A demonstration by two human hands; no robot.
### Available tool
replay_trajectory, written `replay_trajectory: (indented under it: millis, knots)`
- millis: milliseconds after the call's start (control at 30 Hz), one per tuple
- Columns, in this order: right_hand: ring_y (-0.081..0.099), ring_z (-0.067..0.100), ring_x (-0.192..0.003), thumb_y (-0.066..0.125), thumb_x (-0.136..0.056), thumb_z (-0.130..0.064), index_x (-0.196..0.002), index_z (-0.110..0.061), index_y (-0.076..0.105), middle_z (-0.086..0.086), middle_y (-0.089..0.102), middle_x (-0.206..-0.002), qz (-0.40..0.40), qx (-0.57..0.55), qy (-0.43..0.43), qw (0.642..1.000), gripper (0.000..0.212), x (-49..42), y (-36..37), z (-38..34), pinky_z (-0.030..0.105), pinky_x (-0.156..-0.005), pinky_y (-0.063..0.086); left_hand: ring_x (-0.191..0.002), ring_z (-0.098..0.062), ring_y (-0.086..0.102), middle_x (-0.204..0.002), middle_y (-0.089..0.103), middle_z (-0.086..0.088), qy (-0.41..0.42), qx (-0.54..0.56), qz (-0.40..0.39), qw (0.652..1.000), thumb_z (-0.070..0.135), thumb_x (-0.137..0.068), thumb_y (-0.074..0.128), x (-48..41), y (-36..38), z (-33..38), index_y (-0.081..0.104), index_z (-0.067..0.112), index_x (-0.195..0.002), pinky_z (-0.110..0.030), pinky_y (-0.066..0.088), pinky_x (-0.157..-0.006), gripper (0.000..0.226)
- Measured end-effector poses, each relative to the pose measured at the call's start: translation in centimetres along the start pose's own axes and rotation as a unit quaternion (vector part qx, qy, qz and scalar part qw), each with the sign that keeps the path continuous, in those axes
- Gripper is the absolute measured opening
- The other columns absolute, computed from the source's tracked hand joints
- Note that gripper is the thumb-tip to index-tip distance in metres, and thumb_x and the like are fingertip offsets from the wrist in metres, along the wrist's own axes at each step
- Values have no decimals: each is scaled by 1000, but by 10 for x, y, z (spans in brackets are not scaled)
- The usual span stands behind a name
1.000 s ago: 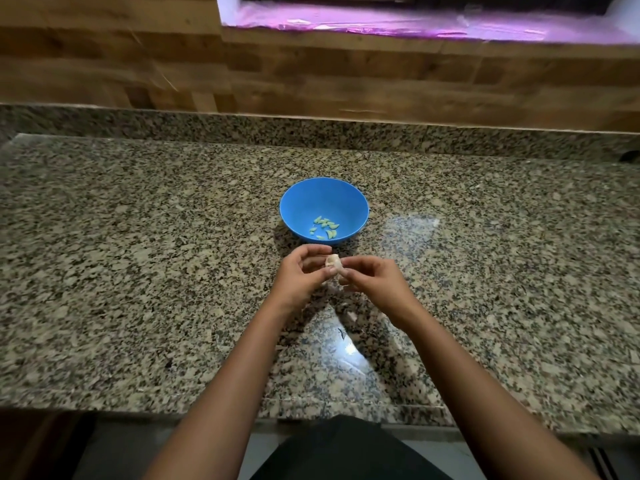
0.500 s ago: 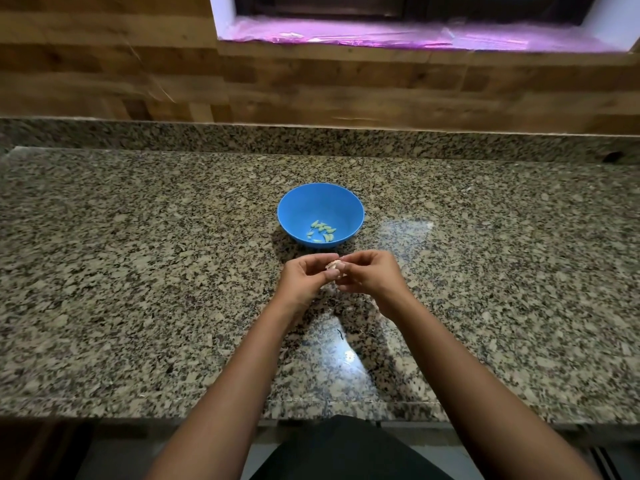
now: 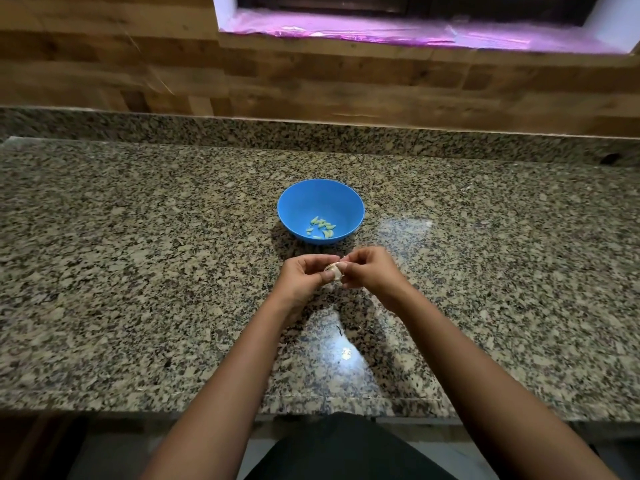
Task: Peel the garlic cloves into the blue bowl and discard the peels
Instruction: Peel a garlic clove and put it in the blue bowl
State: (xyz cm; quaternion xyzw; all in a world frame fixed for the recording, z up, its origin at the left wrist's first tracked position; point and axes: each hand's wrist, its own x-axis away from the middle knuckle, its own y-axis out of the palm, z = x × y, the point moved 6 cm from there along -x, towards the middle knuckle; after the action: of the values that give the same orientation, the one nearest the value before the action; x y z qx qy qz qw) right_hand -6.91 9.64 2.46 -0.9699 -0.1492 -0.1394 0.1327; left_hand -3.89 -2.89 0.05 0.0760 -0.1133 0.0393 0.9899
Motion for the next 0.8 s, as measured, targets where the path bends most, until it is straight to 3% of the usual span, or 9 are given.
replay_trajectory:
  millis: [133,233,367,433,500,600,667,800]
  knots:
    - [59,18,-60,56,-90,-2,-89,6,59,12,61,-75,14,-61,12,998,9,2,-2,5,25,-57,54,-86,-19,66,-99,69,-11,-1,-28,42,999,-1,-82,66,-2,-11,-6,66,10,-101,-35,55,-83,22]
    - [58,19,-58,59,-87,3,-86,7,59,13,61,-74,30,-74,15,997,4,3,-7,11,21,-53,55,-95,-22,65,-99,68,-6,27,-151,97,983,11,-83,69,-4,-26,-10,63,21,-91,-36,54,-86,14]
    - [60,17,-61,65,-82,0,-78,-2,64,10,65,-74,37,-11,33,999,4,6,-14,24,22,-58,55,-97,-14,55,-111,61,-6,71,-340,128,929,15,-88,64,2,-31,-14,61,11,-106,-21,42,-79,19]
    - [61,17,-62,65,-82,-1,-76,-5,65,10,66,-73,48,26,49,997,7,5,-18,32,24,-60,55,-115,-17,49,-128,54,-8,97,-387,120,909,15,-88,63,8,-27,-17,57,10,-121,-20,36,-92,34]
    - [63,18,-66,64,-83,0,-78,-4,64,11,66,-76,51,44,60,996,6,3,-21,40,26,-61,57,-135,-20,34,-144,42,-5,151,-452,99,873,17,-89,62,15,-17,-20,47,13,-135,-28,25,-109,48]
    - [65,20,-72,62,-86,-5,-81,-6,64,9,67,-80,46,145,48,987,5,1,-22,45,27,-64,57,-141,-17,26,-148,37,-3,234,-493,35,837,26,-92,56,27,4,-27,40,14,-140,-37,22,-116,52]
    - [65,20,-74,58,-88,-1,-83,-6,63,7,66,-81,45,230,13,972,8,1,-20,43,27,-64,56,-142,-14,22,-150,34,-1,226,-515,-14,827,38,-94,50,30,14,-38,36,16,-143,-36,20,-117,56]
    - [53,21,-76,56,-78,8,-76,-6,58,6,57,-80,43,421,-143,895,14,3,-8,34,28,-64,43,-145,-13,10,-156,21,1,192,-613,-44,765,54,-96,33,26,21,-51,22,16,-149,-29,6,-116,66]
